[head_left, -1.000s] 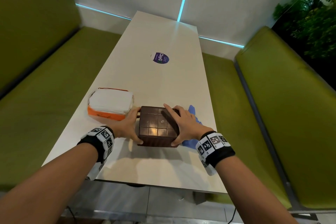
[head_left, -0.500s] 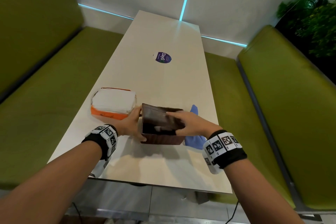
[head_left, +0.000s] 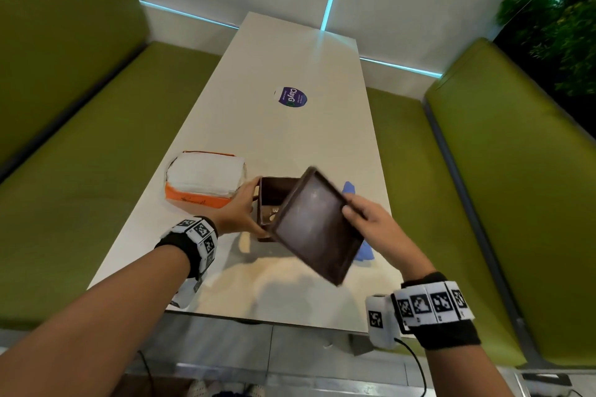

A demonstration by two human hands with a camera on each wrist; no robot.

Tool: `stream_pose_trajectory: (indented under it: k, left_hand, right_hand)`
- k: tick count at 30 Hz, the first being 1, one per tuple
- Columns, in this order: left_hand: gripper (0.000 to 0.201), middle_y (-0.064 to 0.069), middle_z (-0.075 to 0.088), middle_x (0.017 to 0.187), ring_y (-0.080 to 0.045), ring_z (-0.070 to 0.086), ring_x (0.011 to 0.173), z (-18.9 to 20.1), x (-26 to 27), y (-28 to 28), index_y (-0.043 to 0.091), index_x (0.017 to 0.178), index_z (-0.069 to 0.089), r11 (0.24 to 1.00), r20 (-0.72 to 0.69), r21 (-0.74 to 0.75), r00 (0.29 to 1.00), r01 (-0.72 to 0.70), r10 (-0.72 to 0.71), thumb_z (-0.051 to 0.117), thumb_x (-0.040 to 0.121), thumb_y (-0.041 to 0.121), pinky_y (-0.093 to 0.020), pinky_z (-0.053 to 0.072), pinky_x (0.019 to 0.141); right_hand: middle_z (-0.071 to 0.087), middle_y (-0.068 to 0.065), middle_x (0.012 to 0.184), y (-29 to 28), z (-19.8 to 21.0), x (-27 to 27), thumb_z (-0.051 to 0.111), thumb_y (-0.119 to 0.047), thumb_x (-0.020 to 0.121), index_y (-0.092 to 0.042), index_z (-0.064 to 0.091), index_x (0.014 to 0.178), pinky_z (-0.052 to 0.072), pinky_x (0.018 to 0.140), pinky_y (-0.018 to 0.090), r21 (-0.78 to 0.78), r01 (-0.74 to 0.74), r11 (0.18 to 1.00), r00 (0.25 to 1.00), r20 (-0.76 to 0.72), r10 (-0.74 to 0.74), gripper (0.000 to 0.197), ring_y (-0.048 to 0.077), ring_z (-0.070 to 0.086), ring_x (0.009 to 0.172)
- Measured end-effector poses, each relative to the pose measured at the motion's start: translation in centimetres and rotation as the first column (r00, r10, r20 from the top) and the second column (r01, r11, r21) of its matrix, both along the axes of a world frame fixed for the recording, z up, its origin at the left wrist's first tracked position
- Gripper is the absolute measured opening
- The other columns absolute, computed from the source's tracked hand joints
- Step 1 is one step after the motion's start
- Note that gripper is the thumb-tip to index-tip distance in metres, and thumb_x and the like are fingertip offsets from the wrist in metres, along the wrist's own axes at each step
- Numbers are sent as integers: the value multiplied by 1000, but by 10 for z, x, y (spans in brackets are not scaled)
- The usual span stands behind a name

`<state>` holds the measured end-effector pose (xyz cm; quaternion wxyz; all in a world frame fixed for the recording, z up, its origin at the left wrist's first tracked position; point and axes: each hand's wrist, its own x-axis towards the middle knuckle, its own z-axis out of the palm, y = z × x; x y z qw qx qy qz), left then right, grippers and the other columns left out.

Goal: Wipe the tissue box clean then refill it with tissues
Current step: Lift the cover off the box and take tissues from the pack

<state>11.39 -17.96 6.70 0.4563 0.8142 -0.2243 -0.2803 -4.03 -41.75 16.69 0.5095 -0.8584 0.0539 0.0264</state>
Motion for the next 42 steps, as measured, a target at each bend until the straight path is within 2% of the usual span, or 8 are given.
stream_pose_trajectory:
  k: [5,9,14,22,27,34,38,42]
  left_hand:
    - [125,-4,14,160,-22,15,148,-1,0,-2,17,155,4,998,75,51,997,24,-27,90,64,16,-37,16,120]
    - [107,-1,23,156,-21,25,144,-2,-5,2,20,155,15,999,48,43,999,-7,5,84,73,18,-34,22,115]
    - [84,0,52,139,-17,48,130,-7,-8,6,19,145,41,1000,52,6,998,-19,19,83,73,24,-38,38,111]
    - [85,-5,41,151,-20,41,137,-2,-11,24,12,151,31,999,17,10,999,-37,37,78,80,22,-42,38,113]
    - [40,-9,65,121,-22,66,102,28,0,55,6,130,57,969,-46,-126,977,-211,207,65,90,8,-31,59,81]
    - [35,-10,70,112,-19,62,101,47,41,81,6,119,63,920,215,-136,896,-367,389,41,95,-5,-33,50,94]
    - [46,-3,63,128,-18,55,119,39,65,83,13,127,59,959,310,47,917,-278,251,37,92,-6,-22,38,98]
    - [50,-9,54,141,-24,48,129,27,79,84,13,138,49,954,348,253,935,-162,67,34,94,-4,-27,36,102]
  right_hand:
    - [59,-3,131,23,-41,-14,48,-12,99,-17,56,133,32,98,12,-303,-286,909,934,-298,195,35,4,49,116]
    - [59,3,135,38,-79,-12,46,-12,99,-16,56,133,34,101,21,-355,-271,894,913,-388,123,36,19,52,124]
    - [65,5,128,44,-102,0,52,-14,96,-16,63,127,36,99,21,-473,-206,856,962,-259,88,32,21,56,120]
    - [61,5,103,57,-120,4,55,-25,93,-25,71,109,49,81,35,-712,-32,701,998,-55,-10,23,26,57,98]
    - [65,9,94,83,-106,9,62,-13,84,-13,72,106,54,71,39,-716,63,696,996,93,5,24,31,64,86]
    - [59,11,122,178,-51,76,46,-8,93,-8,56,129,45,94,36,-489,-119,864,945,211,250,38,28,55,112]
    - [35,16,150,205,-53,129,38,-6,95,0,33,145,32,113,39,-537,-200,820,970,9,243,50,28,34,139]
    - [25,16,157,204,-76,140,35,-8,96,1,26,148,30,116,42,-656,-287,698,957,-165,239,53,31,28,143]
